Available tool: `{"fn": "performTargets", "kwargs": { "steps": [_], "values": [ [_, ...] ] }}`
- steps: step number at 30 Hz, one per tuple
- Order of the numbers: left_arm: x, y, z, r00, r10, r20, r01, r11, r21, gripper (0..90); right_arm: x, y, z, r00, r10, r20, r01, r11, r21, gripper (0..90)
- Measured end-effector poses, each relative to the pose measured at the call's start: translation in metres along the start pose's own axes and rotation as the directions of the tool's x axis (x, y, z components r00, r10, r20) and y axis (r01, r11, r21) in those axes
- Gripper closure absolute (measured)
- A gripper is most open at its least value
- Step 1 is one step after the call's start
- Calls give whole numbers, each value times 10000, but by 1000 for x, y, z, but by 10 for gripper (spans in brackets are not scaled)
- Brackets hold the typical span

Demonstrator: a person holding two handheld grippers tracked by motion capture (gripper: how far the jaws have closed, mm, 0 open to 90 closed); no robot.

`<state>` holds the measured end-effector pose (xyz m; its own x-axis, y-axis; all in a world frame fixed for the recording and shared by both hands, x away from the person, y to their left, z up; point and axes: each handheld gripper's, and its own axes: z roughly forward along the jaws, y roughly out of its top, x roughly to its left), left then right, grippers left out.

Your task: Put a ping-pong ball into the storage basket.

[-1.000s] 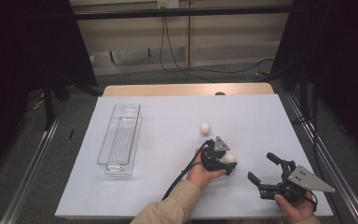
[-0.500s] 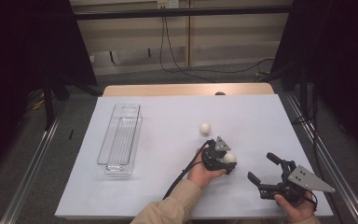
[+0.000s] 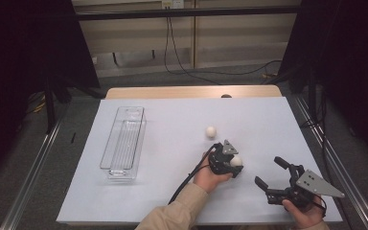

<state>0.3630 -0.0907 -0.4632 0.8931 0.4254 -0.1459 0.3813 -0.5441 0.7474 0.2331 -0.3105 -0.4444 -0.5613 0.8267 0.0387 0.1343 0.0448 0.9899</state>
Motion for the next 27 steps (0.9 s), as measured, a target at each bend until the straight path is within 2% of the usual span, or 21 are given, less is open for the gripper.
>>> {"fn": "performTargets", "kwargs": {
  "steps": [11, 21, 27],
  "values": [
    [1, 0, -3, 9995, -230, 214, 231, 9997, -25, 510, 0, 0, 0, 10000, 6, 24, -6, 10000, -27, 42],
    [2, 1, -14, 9989, -244, 390, 245, 9997, -39, 510, 0, 0, 0, 10000, 0, 14, 0, 10000, -10, 42],
    [5, 1, -21, 9982, -401, 435, 404, 9992, -66, 510, 0, 0, 0, 10000, 1, 12, -1, 10000, -12, 42]
  ]
}}
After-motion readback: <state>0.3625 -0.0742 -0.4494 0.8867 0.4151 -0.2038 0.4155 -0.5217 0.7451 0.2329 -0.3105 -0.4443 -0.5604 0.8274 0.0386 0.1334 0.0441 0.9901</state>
